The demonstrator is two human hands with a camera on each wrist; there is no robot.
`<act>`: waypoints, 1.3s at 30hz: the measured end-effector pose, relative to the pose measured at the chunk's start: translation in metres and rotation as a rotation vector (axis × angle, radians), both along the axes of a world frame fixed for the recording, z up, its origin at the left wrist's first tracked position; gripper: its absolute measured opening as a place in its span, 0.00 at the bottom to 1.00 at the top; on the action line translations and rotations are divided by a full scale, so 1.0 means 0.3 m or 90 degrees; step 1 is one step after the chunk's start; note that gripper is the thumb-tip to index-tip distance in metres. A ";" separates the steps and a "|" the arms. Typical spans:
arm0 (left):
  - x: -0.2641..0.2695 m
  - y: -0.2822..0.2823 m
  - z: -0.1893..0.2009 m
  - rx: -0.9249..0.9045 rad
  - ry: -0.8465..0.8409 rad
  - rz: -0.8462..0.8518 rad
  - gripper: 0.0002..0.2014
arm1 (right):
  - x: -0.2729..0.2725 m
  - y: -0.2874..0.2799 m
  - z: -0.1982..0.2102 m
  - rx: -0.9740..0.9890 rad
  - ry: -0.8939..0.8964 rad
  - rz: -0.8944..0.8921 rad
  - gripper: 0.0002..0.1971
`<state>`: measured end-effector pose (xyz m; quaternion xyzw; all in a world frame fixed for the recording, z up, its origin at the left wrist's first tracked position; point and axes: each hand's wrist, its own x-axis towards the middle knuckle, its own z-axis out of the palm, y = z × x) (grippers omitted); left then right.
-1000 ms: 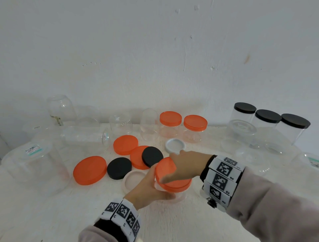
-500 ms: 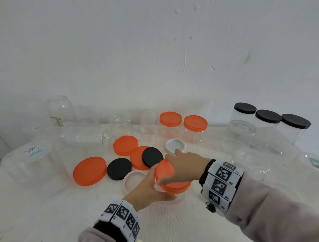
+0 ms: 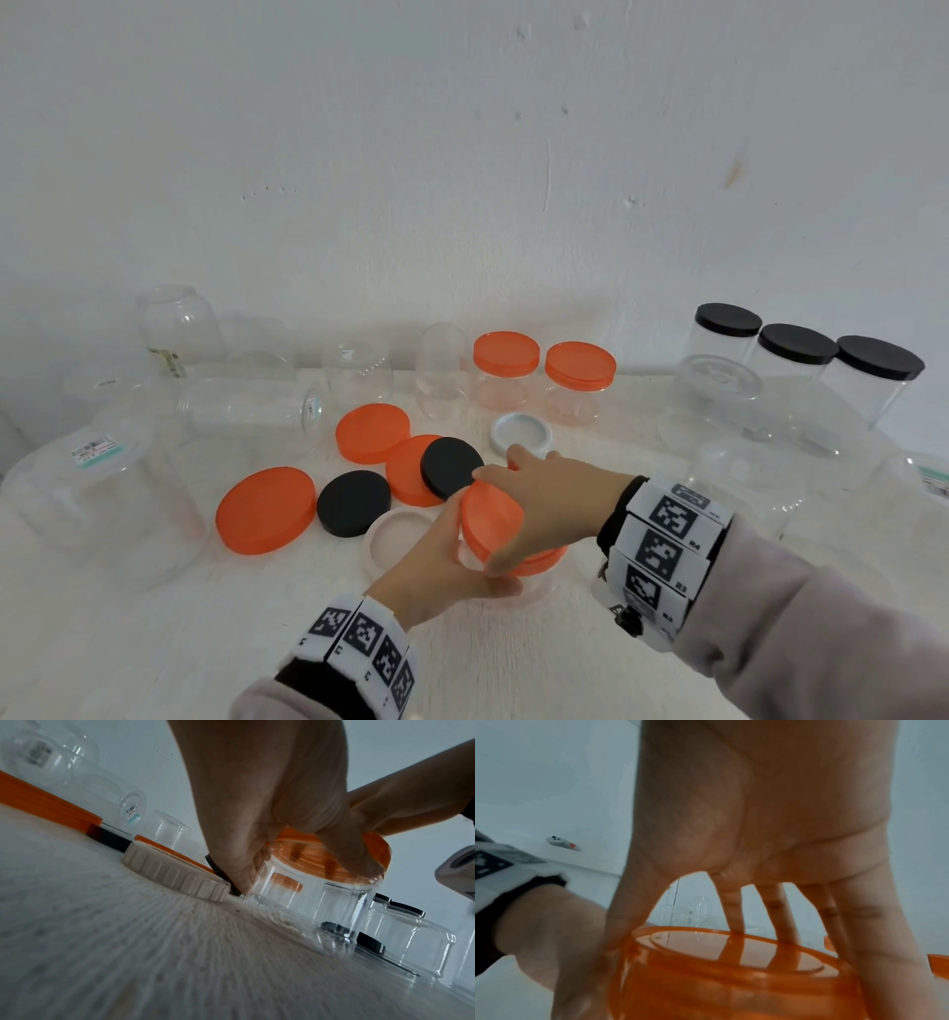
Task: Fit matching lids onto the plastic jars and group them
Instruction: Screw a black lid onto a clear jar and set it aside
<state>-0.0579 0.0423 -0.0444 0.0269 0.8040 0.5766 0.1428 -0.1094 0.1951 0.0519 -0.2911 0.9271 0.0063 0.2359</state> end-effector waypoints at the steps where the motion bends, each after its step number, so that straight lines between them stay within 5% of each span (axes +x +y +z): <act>1: 0.000 -0.001 -0.002 0.010 -0.001 -0.002 0.50 | 0.004 -0.004 -0.003 0.002 0.017 -0.009 0.51; 10: -0.002 0.008 0.025 -0.039 0.007 -0.005 0.45 | 0.003 -0.009 0.049 0.033 -0.071 0.039 0.53; 21: -0.002 -0.003 0.020 -0.003 -0.004 -0.008 0.50 | 0.000 -0.015 -0.020 0.009 0.041 -0.037 0.53; 27: -0.007 0.012 0.025 -0.071 0.014 -0.011 0.45 | -0.001 0.004 0.019 0.015 -0.077 0.015 0.55; 39: -0.012 0.000 0.010 -0.100 0.011 0.018 0.53 | 0.010 0.008 -0.042 -0.032 0.058 -0.019 0.51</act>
